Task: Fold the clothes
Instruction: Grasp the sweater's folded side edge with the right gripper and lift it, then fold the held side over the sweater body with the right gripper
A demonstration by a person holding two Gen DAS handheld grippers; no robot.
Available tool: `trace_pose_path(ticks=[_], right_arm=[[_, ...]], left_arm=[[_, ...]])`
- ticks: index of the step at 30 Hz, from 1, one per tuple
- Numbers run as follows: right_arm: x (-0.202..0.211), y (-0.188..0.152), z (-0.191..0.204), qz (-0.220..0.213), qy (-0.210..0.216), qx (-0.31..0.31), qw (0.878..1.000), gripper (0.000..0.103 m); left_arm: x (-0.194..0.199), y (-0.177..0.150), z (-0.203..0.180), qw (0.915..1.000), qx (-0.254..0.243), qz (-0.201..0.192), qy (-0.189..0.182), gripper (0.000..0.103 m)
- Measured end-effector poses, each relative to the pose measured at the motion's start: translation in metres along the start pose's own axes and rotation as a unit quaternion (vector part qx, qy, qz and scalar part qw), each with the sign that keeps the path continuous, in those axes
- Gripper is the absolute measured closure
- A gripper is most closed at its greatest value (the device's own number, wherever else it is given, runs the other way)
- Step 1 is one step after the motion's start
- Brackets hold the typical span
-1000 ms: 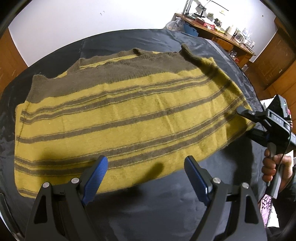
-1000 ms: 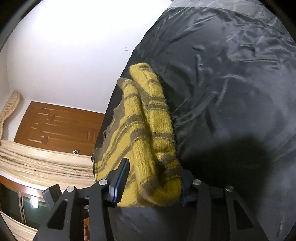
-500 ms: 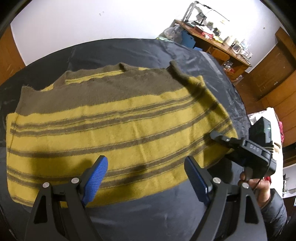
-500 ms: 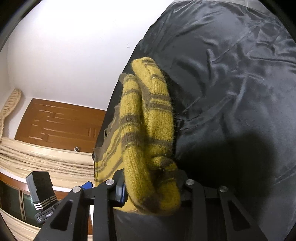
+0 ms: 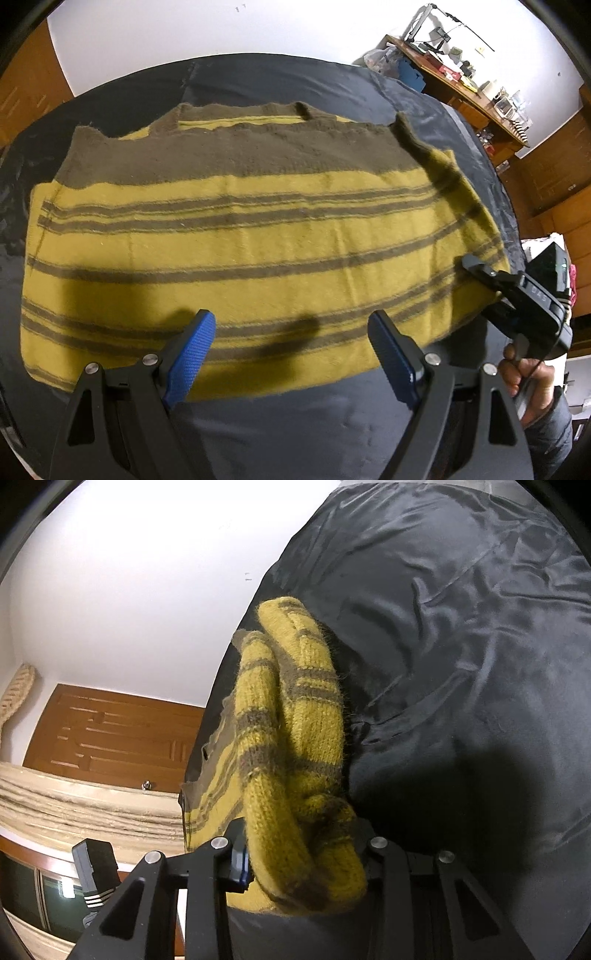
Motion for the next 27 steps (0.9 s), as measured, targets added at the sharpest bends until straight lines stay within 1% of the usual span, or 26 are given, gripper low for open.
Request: trace_pose_path(ticks=[1,6,11,18,22,27], right_arm=[[0.000,0.000,0.001,-0.001,-0.005,-0.002,1.000,0.069],[0.005,0.001,0.020,-0.019,-0.027,0.007,0.999,0.071],[0.008,0.006,0.060,-0.041,-0.029,0.035,0.998,0.072],[0.004,0.006,0.100,-0.058,-0.031,0.048,0.997,0.072],[0.006,0.002,0.121,-0.058,-0.034,0.072,0.995,0.072],[-0.004,-0.023,0.148,-0.041,-0.039,0.117,0.991,0.072]], left_arm=[[0.000,0.002,0.003,1.0000,-0.003,0.001,0.002,0.016],[0.002,0.008,0.021,0.9998,-0.015,-0.003,0.015,0.016],[0.004,0.012,0.051,1.0000,0.002,0.003,0.006,0.016],[0.008,0.020,0.086,0.9995,0.024,0.006,-0.017,0.016],[0.006,0.022,0.100,0.9988,0.036,0.014,-0.030,0.016],[0.006,0.024,0.116,0.9981,0.044,0.018,-0.038,0.016]])
Point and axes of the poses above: each gripper's, at about its wrist camera, not at the fingertips, and x roughly against the way its jaws point, z to its left, y to its top, the point moved 4 cm from there along -x, roughly the way its jaws point, and after that the axes turned 8 degrees about x, right-handed, at the moved point
